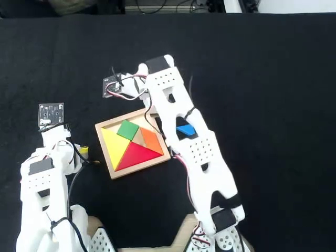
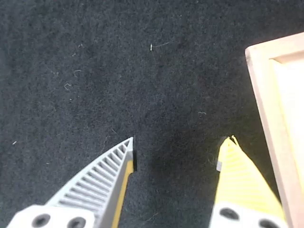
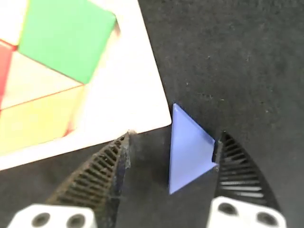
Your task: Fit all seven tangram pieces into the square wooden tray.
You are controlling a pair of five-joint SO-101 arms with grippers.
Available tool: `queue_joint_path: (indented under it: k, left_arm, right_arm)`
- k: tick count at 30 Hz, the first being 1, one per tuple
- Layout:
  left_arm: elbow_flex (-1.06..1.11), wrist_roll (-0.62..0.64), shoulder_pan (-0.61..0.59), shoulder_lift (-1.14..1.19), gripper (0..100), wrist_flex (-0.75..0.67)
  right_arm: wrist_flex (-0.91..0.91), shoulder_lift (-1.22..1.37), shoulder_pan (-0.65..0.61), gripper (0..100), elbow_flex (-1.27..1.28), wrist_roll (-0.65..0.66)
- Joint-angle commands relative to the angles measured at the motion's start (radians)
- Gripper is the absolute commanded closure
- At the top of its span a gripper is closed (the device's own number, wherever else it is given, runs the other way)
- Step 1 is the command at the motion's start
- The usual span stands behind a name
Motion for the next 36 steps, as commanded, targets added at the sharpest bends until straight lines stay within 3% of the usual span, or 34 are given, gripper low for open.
queue_joint_path:
  k: [1,7,36]
  left_arm:
    - [-0.007,0.002,0.001,-0.002,72,-0.021]
    - [-0.007,0.002,0.001,-0.002,72,-0.021]
    - [-0.007,0.002,0.001,-0.002,72,-0.021]
  right_arm:
    - [0.009,0.007,0.011,72.5,-0.093,0.012]
    - [0.064,0.016,0.075,72.5,-0.217,0.012]
    - [-0.014,0.119,0.098,72.5,-0.228,0.012]
